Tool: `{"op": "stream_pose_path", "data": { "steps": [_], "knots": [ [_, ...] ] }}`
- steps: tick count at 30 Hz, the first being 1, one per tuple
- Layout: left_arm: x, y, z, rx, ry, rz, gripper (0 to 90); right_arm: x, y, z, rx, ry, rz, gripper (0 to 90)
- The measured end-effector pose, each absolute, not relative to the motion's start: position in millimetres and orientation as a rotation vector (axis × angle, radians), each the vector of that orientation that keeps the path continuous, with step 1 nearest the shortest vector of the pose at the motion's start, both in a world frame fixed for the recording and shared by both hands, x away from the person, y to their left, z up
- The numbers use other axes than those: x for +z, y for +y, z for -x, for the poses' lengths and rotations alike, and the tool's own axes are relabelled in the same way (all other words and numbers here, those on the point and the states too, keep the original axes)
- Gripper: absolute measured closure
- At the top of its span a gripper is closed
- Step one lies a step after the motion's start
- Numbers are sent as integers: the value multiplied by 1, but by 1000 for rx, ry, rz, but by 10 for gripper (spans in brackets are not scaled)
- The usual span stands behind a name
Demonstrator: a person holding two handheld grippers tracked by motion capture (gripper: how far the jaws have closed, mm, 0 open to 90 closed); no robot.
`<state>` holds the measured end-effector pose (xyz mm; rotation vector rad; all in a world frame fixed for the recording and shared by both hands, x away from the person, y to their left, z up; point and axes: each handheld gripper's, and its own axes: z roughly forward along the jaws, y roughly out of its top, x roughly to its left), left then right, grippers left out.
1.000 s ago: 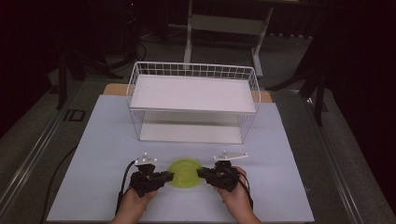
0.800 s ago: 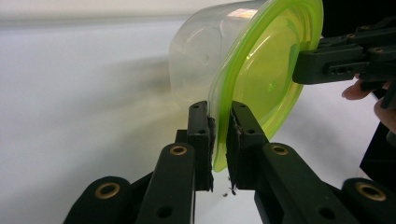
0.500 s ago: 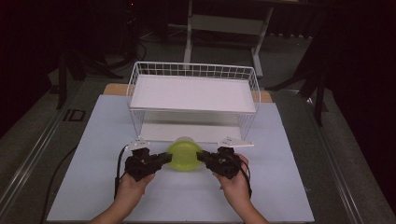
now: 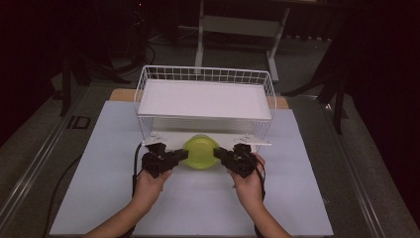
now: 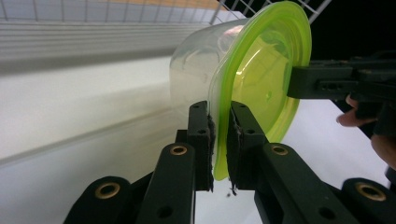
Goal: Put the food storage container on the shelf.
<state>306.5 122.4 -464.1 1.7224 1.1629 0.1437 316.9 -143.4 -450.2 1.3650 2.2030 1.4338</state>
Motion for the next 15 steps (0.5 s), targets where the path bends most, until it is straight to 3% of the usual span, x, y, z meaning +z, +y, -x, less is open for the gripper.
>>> {"op": "stream_pose_path", "data": {
  "steps": [15],
  "knots": [
    [-489, 119, -335, 152, 1206, -1721, 806, -469, -139, -344, 1360, 2216, -1472, 803]
  ]
}}
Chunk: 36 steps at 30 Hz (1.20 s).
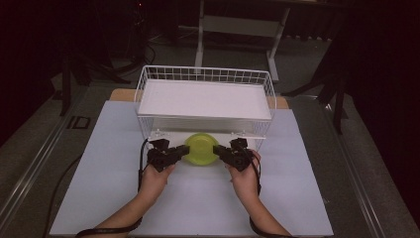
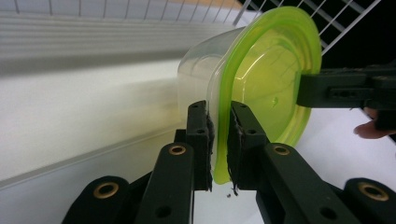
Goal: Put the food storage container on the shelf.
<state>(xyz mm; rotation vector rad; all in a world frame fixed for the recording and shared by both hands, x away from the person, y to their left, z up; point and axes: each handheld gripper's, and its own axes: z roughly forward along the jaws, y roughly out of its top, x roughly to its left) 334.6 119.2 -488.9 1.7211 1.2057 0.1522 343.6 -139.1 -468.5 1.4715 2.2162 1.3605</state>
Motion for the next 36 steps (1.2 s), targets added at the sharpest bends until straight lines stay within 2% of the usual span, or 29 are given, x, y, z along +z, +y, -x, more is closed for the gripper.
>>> {"op": "stream_pose_path", "data": {
  "steps": [18, 36],
  "knots": [
    [-502, 113, -355, 131, 1225, -1747, 801, -485, -139, -365, 1286, 2216, -1572, 793],
    [-501, 113, -368, 187, 1199, -1704, 746, -487, -138, -374, 1359, 2076, -1548, 765]
  ]
}}
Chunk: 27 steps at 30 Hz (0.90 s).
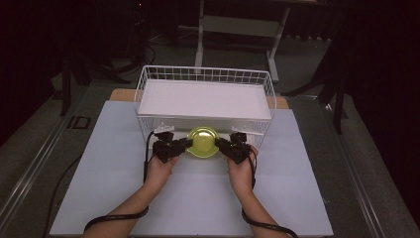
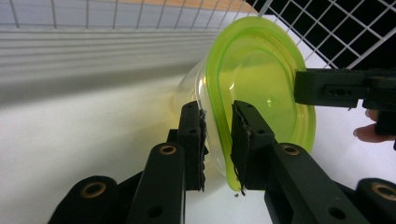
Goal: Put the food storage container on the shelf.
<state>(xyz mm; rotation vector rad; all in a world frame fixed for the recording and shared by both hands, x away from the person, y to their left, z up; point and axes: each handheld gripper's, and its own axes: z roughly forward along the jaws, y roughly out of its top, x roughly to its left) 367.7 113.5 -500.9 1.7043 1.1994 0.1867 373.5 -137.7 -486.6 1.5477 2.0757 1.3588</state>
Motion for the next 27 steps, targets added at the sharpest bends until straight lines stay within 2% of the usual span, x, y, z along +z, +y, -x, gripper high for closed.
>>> {"op": "stream_pose_path", "data": {
  "steps": [5, 10, 19, 27],
  "knots": [
    [-503, 113, -370, 267, 1154, -1711, 701, -489, -136, -376, 1378, 2019, -1555, 752],
    [-502, 110, -373, 291, 1180, -1708, 641, -493, -135, -380, 1387, 1971, -1566, 739],
    [-499, 106, -379, 335, 1200, -1730, 599, -493, -131, -389, 1322, 1972, -1538, 677],
    [-500, 106, -381, 368, 1227, -1719, 485, -494, -133, -391, 1321, 1965, -1541, 605]
  ]
}}
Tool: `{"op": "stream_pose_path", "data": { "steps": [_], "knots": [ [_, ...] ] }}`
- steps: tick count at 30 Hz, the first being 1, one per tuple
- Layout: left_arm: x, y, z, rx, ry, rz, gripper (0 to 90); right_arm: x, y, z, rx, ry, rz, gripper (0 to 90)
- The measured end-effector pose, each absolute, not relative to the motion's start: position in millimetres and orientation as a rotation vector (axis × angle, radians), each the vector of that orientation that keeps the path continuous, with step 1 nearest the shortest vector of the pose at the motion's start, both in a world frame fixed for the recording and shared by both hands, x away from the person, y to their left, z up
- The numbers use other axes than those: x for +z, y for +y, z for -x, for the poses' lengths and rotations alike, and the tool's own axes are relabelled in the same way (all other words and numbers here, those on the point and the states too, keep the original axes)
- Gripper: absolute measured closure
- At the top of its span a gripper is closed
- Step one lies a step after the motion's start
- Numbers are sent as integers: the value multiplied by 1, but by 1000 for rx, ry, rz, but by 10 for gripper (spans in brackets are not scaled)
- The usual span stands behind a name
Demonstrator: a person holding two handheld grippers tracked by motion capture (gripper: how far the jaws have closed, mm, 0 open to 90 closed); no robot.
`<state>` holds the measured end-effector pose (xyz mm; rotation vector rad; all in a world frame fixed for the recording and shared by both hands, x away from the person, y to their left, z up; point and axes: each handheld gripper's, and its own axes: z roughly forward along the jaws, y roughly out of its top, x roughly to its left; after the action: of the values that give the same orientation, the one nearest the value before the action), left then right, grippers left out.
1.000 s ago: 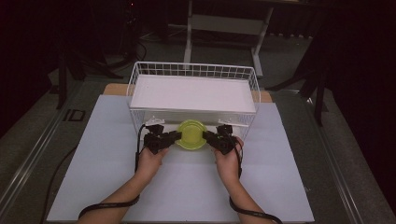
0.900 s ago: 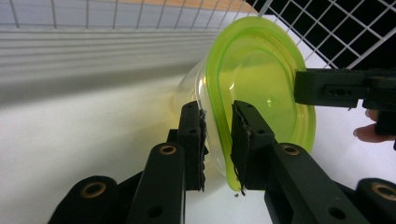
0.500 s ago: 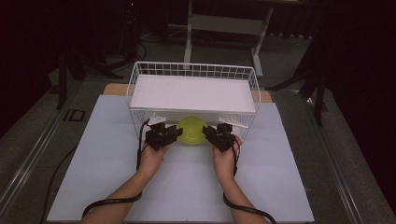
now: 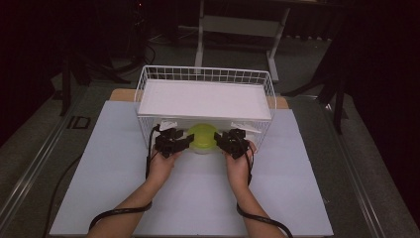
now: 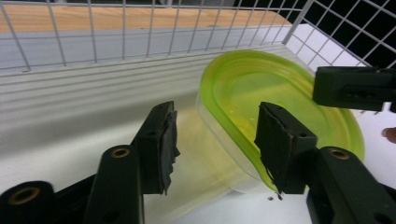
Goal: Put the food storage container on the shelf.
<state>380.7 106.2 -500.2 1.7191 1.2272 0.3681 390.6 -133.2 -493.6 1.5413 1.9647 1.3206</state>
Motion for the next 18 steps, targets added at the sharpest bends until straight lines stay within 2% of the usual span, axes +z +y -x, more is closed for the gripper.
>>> {"op": "stream_pose_path", "data": {
  "steps": [5, 9, 12, 14, 16, 17, 18],
  "knots": [
    [-499, 111, -377, 374, 1193, -1679, 479, -490, -137, -382, 1395, 1934, -1476, 621],
    [-497, 119, -372, 343, 1198, -1634, 438, -487, -138, -373, 1405, 1952, -1419, 611],
    [-495, 126, -364, 317, 1164, -1625, 400, -487, -140, -364, 1412, 1964, -1420, 636],
    [-494, 131, -359, 256, 1142, -1623, 362, -488, -141, -358, 1411, 1981, -1423, 672],
    [-493, 136, -354, 201, 1096, -1636, 269, -490, -140, -349, 1395, 2025, -1412, 752],
    [-492, 137, -350, 209, 1080, -1656, 238, -492, -138, -345, 1389, 2047, -1402, 816],
    [-492, 138, -346, 218, 1068, -1663, 213, -495, -136, -342, 1368, 2077, -1384, 839]
  ]
}}
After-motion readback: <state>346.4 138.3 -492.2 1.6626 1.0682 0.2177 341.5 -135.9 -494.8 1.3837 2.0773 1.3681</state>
